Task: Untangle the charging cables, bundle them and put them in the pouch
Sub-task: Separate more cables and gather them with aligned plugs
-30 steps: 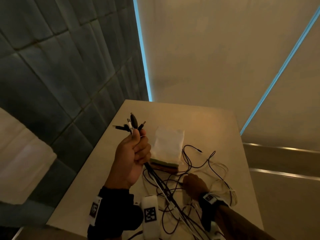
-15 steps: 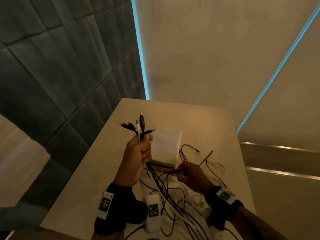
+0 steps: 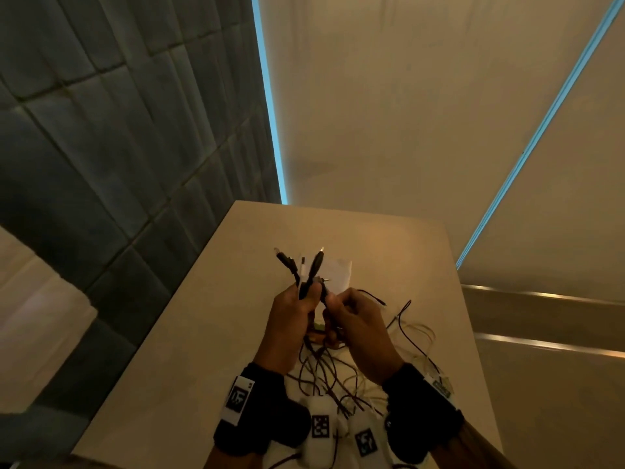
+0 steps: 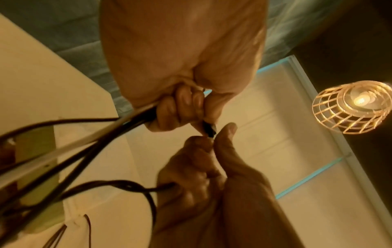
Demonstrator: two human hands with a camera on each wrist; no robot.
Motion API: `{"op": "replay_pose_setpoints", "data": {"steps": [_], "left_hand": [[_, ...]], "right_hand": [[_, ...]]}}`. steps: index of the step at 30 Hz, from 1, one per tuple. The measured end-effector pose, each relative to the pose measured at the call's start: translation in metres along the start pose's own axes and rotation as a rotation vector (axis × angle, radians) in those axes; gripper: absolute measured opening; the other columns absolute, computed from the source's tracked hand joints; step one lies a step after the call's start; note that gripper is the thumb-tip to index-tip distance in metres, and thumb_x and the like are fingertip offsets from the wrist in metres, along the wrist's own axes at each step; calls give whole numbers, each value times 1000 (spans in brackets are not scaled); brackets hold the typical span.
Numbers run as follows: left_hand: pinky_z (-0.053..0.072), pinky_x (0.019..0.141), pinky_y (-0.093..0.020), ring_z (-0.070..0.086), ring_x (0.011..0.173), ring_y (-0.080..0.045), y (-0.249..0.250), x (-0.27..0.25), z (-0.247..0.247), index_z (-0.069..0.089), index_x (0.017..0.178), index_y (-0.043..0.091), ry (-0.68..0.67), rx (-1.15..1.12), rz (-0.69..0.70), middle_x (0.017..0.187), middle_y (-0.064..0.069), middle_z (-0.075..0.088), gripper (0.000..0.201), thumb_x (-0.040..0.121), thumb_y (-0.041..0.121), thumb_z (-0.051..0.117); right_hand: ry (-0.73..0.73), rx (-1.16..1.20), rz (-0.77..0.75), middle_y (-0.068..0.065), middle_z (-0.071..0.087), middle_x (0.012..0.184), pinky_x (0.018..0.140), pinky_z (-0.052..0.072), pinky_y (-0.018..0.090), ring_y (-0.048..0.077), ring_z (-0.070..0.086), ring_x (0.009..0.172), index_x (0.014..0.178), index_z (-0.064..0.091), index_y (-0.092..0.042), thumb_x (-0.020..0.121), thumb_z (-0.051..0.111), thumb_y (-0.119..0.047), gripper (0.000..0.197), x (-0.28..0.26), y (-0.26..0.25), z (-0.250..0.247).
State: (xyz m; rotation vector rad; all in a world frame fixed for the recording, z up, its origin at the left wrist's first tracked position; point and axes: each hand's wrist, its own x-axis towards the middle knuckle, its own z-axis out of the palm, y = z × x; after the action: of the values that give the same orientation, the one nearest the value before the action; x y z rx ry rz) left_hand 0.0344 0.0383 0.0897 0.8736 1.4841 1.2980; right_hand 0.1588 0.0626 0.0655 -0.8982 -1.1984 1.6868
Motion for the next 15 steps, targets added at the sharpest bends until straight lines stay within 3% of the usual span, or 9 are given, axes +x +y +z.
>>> {"op": "replay_pose_setpoints", "data": {"steps": [2, 4, 6, 8, 9, 12, 15], "left_hand": [[28, 40, -22, 26, 45, -10, 1, -1, -2, 62, 88, 9, 45, -85, 26, 52, 5, 29, 26, 99, 29, 49], [26, 42, -23, 24, 46, -11, 1, -3, -2, 62, 90, 9, 35, -139, 38, 53, 5, 29, 28, 99, 31, 48], [39, 47, -26, 43, 49, -13, 3, -6, 1, 65, 96, 12, -42, -96, 43, 57, 0, 47, 30, 98, 36, 49], [54, 64, -34, 65, 70, -19, 6, -8, 6, 67, 96, 16, -91, -32, 67, 78, -5, 67, 28, 97, 37, 50], [54, 67, -36, 65, 72, -19, 8, -9, 7, 67, 91, 15, -78, -12, 95, 79, -4, 68, 27, 97, 36, 51], [42, 60, -26, 49, 58, -7, 11, -9, 7, 61, 84, 17, 11, -22, 158, 62, 11, 54, 24, 98, 32, 48], [49, 68, -25, 57, 71, -13, 14, -12, 4, 58, 82, 12, 19, -97, 167, 71, 3, 57, 32, 100, 33, 42]], "right_hand": [[-30, -106, -51, 11, 59, 67, 61, 51, 39, 23, 55, 57, 85, 58, 2, 92, 61, -16, 19, -5, 1, -5], [-22, -188, -123, 9, 60, 66, 59, 52, 32, 20, 56, 59, 86, 61, 3, 93, 59, -7, 12, -8, -2, -7], [-14, -199, -169, 2, 62, 64, 55, 50, 26, 15, 58, 56, 87, 60, 2, 94, 57, -6, 11, -10, -8, -3], [-30, -191, -168, -5, 64, 62, 51, 49, 18, 5, 60, 52, 89, 58, 3, 95, 55, -8, 13, -9, -14, 0], [-39, -209, -166, -6, 63, 61, 50, 48, 16, 3, 59, 51, 90, 58, 3, 95, 55, -10, 14, -8, -16, 1], [-90, -270, -177, -5, 55, 57, 48, 42, 18, 7, 49, 48, 87, 59, 2, 96, 55, -14, 19, -3, -19, -2], [-164, -344, -179, -2, 50, 57, 49, 38, 17, 7, 43, 48, 81, 61, 4, 96, 55, -13, 24, 0, -14, -12]]}}
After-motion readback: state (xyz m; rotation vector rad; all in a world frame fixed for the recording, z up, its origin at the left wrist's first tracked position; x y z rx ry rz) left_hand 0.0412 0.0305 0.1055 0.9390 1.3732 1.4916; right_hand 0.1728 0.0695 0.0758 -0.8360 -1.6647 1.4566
